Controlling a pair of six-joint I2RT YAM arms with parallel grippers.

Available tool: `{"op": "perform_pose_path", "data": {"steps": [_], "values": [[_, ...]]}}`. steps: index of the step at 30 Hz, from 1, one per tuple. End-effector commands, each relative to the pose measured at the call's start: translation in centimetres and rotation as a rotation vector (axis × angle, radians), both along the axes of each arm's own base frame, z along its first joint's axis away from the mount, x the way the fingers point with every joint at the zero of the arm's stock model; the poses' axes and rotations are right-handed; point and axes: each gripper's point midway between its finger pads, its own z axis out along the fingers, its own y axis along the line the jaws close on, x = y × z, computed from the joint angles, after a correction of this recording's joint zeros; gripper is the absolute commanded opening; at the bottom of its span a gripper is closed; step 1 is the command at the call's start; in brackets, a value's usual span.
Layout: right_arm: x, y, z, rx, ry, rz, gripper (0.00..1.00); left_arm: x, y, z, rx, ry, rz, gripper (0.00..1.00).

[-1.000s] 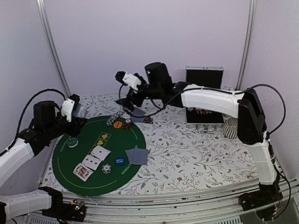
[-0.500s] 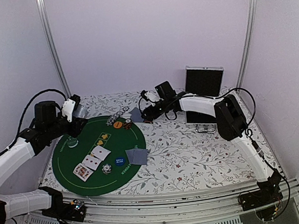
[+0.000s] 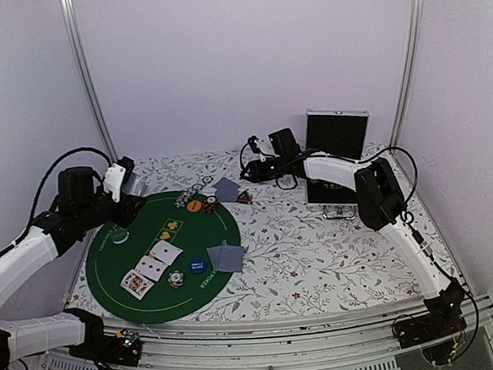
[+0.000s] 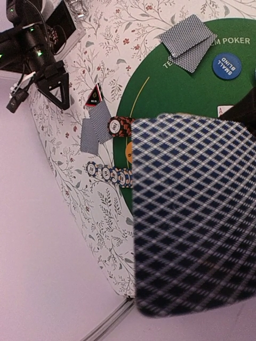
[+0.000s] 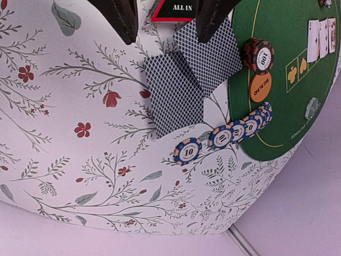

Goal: Distribute texas hold em gaming equipment
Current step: Move the all-in button to the center of the board.

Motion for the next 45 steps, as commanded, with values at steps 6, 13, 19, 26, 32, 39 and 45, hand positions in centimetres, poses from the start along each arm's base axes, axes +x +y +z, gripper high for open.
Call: {"op": "perform_pose_path", "data": {"steps": [6,13,19,26,32,39,45], "values": [[0.1,0.4,-3.7,0.080,0.093,0.078,0.36,0.7,0.1,1.3,-0.018,-0.032,0.001,0.42],[-0.1,-0.1,-6.0,0.103,0.188,0.065,0.36,1.1,0.9,1.0,-0.039,-0.015,0.015,0.40],[-1.3,1.1,-7.3,0.110,0.226,0.084,0.35,1.2,1.9,1.2,-0.050,-0.022,0.033,0.40],[-3.0,2.4,-7.7,0.036,0.182,0.098,0.30,1.3,2.3,1.0,-0.058,-0.015,0.039,0.40],[-3.5,0.0,-9.2,-0.147,0.149,-0.051,0.20,1.2,2.1,1.1,-0.072,-0.017,0.023,0.40],[-6.9,-0.8,-10.4,-0.310,0.117,-0.018,0.20,0.9,1.9,1.6,-0.080,-0.032,0.011,0.40],[-10.3,-1.7,-10.0,-0.418,0.071,0.037,0.20,0.9,1.9,1.6,-0.077,-0.036,0.013,0.40]]}}
